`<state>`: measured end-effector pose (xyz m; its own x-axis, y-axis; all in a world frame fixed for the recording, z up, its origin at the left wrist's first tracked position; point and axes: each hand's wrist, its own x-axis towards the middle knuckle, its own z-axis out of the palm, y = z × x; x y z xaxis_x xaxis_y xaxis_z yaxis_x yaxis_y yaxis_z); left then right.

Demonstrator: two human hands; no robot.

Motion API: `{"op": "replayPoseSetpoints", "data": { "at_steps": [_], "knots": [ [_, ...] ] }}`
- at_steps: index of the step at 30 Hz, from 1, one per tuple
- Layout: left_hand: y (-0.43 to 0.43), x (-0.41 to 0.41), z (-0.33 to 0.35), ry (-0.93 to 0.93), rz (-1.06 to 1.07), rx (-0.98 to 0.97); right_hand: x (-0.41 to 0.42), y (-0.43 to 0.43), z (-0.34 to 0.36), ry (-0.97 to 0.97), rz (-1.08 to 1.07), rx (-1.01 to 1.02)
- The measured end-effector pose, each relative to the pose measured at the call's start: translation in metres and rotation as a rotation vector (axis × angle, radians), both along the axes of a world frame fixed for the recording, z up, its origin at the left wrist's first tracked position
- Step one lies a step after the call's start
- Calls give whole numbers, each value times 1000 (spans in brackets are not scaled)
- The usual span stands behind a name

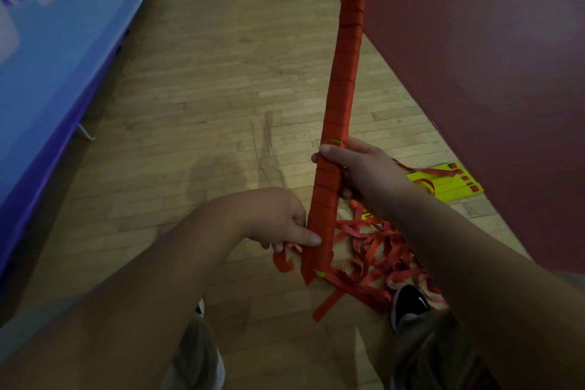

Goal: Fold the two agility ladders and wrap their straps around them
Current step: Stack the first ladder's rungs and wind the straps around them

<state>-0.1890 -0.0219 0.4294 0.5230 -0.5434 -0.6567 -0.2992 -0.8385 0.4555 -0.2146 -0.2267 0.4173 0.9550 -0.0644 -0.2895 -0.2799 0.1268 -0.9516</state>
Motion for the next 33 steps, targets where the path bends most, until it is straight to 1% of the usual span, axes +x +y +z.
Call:
{"op": "replayPoseSetpoints", "data": {
  "at_steps": [2,5,7,10,13,16,20,22,25,27,29,31,33],
  "knots": [
    [-1,-1,0,-58,-7,41,0,3,-2,3,-19,-29],
    [-5,-5,5,-77,-2,67,0,8,-6,4,-70,-61],
    [-11,-9,7,-91,27,78,1,11,-8,0,-95,-73],
    [-22,-17,1,-177,84,97,1,12,-10,-14,-112,-105],
    [-28,-22,-2,-206,157,63,-1,12,-9,-44,-95,-133],
    [-27,-22,-5,-167,184,18,-1,11,-9,-49,-87,-113],
    [-23,-17,-5,-135,134,-14,2,9,-6,-35,-99,29],
    [-19,-13,1,-72,98,-54,4,8,-2,-10,-134,102],
    [-14,-12,4,86,110,-160,7,1,5,15,-137,110],
    [-12,-13,2,174,123,-229,9,-4,9,10,-103,137],
    [-11,-13,1,227,96,-261,9,-9,13,-3,-24,169],
    [-10,-14,3,283,67,-270,6,-13,19,-40,103,164],
    [-9,-13,9,289,51,-252,4,-14,24,-64,178,142]
  ]
}}
